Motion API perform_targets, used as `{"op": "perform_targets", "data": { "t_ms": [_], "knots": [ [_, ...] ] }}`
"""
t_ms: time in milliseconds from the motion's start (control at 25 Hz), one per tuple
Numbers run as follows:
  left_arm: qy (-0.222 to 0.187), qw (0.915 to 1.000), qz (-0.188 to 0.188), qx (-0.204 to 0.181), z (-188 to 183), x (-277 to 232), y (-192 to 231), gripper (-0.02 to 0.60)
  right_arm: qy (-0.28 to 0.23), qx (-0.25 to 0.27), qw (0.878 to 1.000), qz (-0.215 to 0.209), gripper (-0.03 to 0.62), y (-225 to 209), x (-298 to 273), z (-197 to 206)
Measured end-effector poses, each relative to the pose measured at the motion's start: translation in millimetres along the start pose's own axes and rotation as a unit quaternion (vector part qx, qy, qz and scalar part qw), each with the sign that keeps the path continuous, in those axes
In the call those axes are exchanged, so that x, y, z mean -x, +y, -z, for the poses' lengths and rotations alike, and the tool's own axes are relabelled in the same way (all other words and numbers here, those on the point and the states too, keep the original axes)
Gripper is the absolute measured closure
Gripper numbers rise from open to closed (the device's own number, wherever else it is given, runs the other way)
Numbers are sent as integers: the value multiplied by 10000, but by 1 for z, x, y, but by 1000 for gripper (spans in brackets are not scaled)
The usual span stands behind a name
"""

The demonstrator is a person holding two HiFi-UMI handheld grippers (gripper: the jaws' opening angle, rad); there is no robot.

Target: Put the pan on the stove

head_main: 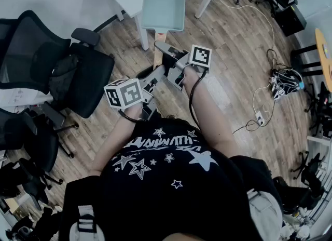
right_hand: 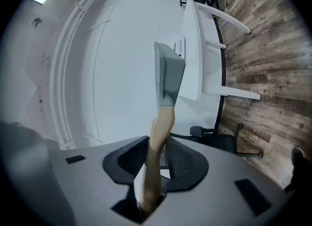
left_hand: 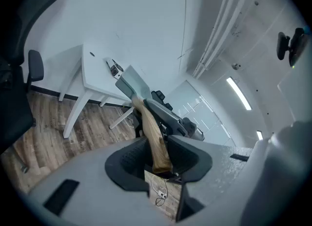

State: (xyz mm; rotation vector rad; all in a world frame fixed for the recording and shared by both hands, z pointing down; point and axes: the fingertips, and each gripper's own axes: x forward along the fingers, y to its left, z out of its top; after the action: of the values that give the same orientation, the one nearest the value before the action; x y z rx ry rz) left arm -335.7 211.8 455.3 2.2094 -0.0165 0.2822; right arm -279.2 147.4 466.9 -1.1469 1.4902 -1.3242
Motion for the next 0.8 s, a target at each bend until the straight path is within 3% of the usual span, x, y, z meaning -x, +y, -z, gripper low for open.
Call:
{"op": "perform_targets", "data": {
  "t_ms": [800],
  "knots": [
    [11,9997,45,258,3,-8,6,454,39,162,9997,177,474,-10,1,-5]
  ]
}}
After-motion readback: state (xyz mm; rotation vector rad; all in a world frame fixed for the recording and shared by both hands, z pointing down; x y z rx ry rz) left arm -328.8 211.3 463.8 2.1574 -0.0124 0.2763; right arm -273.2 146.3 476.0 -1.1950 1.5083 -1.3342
